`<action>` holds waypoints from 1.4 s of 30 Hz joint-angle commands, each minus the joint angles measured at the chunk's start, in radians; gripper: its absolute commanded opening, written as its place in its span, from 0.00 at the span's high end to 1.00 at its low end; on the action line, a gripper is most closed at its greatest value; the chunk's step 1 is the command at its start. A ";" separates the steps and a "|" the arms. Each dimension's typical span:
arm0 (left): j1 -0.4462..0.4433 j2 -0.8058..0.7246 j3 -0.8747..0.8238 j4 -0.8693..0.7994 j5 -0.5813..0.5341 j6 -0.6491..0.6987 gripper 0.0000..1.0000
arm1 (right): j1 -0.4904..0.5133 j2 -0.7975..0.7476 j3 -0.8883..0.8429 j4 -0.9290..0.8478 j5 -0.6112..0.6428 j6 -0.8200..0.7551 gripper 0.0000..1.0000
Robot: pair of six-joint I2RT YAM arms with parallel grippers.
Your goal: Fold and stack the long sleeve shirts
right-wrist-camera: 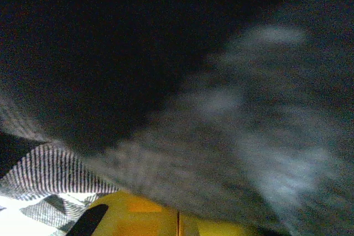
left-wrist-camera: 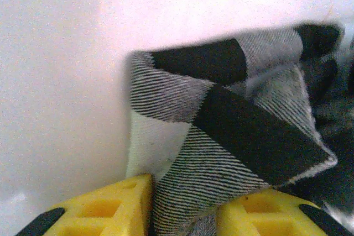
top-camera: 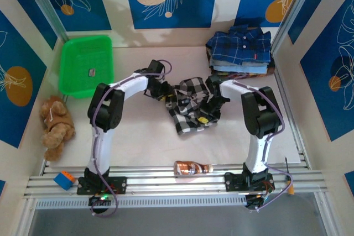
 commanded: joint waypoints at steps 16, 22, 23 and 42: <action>0.071 0.367 0.588 -0.111 0.200 0.303 0.58 | 0.343 0.248 0.067 0.955 -0.116 1.114 0.90; 0.113 0.288 0.590 -0.101 0.208 0.273 0.43 | 0.397 0.133 0.037 0.963 -0.019 1.265 0.69; 0.125 0.266 0.589 -0.093 0.215 0.258 0.38 | 0.393 0.106 0.036 0.940 -0.021 1.263 0.65; 0.241 -0.358 -0.021 -0.068 0.094 0.137 0.07 | 0.033 0.187 0.805 -0.207 0.007 -0.122 0.27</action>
